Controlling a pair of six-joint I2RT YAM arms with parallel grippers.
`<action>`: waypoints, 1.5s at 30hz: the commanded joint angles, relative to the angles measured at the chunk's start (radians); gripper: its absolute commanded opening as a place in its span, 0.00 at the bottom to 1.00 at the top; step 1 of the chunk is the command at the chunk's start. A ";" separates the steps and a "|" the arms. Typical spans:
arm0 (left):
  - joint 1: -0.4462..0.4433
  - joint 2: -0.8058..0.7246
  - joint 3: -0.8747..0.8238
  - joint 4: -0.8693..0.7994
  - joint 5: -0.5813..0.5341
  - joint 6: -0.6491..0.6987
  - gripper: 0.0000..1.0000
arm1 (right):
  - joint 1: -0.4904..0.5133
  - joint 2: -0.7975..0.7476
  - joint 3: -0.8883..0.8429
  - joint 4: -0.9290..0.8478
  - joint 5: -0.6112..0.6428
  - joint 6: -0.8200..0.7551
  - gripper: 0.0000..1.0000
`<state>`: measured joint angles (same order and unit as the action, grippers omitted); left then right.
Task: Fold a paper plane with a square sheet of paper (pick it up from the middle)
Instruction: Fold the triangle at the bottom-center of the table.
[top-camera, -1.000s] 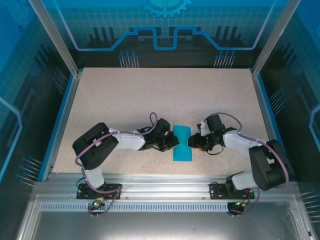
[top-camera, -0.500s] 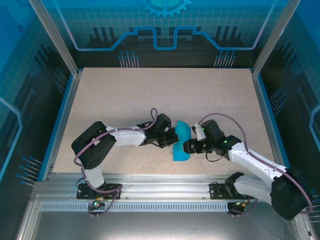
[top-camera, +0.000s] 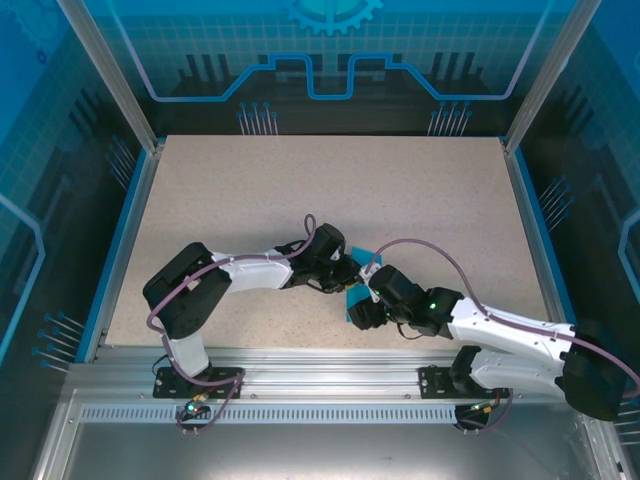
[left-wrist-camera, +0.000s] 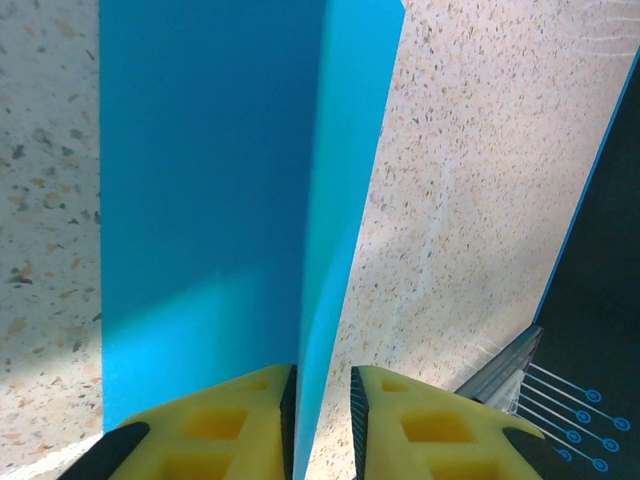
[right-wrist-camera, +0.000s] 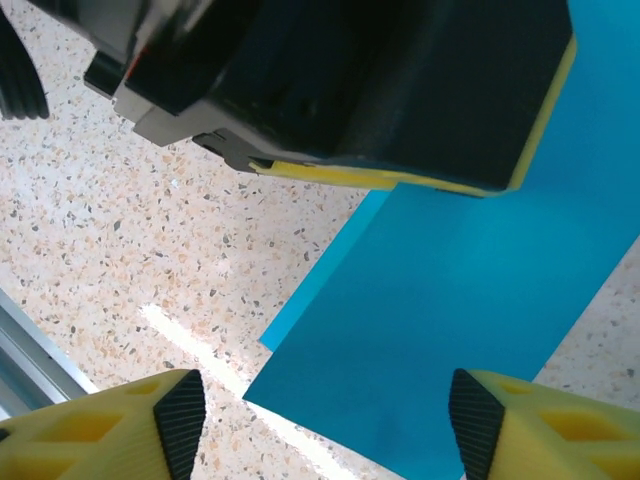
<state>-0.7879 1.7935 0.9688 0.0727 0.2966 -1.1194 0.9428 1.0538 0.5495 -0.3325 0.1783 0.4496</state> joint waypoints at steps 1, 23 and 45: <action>0.005 -0.013 0.024 -0.009 0.039 0.014 0.25 | 0.014 -0.019 -0.008 0.010 0.053 0.007 0.72; 0.005 -0.001 0.064 -0.069 0.050 0.037 0.26 | 0.080 0.094 0.055 -0.048 0.182 0.024 0.60; 0.006 -0.024 0.046 -0.107 0.001 0.058 0.31 | -0.013 0.072 0.043 -0.037 -0.028 0.009 0.00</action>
<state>-0.7853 1.7935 1.0145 0.0154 0.3180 -1.0882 0.9779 1.1324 0.5781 -0.3820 0.2642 0.4709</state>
